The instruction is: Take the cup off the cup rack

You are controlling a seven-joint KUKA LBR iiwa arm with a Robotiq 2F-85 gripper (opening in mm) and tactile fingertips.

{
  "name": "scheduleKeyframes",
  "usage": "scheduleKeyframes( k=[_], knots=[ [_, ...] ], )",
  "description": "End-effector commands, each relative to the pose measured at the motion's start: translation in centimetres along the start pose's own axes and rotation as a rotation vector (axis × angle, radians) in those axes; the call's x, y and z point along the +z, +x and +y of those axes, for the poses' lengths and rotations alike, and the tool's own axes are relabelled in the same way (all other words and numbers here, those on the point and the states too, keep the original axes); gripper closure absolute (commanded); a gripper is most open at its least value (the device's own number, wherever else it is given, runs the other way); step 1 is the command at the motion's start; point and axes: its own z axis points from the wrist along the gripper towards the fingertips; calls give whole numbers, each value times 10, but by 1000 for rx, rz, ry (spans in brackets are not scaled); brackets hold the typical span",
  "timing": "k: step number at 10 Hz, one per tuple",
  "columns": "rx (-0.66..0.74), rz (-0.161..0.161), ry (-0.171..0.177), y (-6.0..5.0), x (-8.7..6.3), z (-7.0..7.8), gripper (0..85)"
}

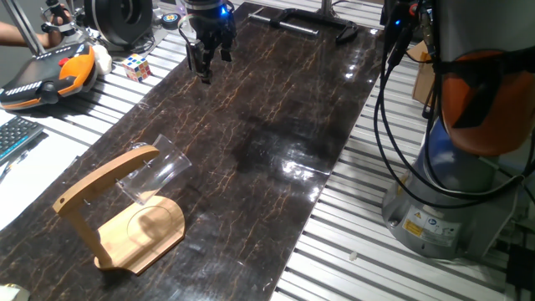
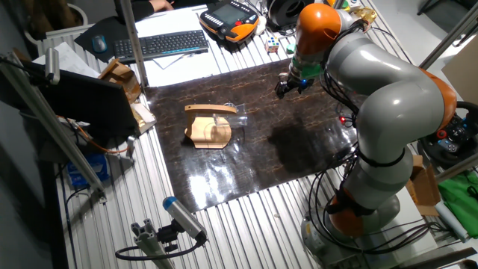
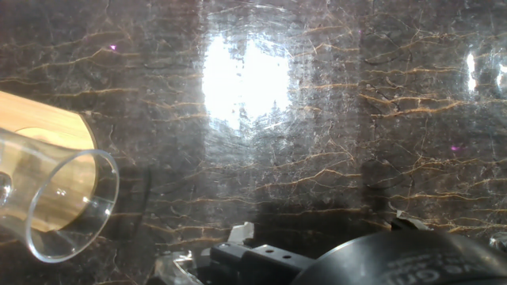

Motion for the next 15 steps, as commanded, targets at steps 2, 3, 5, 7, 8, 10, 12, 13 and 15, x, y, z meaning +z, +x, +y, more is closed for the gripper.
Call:
scheduleKeyframes(
  k=[2,3,5,7,8,10,12,13,15],
  knots=[
    [-394,254,87,0,0,0,827],
    [-394,254,87,0,0,0,827],
    [-394,254,87,0,0,0,827],
    [-394,254,87,0,0,0,827],
    [-394,251,87,0,0,0,827],
    [-390,252,87,0,0,0,827],
    [-386,254,88,0,0,0,827],
    [-368,253,90,0,0,0,827],
    [-335,256,96,0,0,0,827]
  ],
)
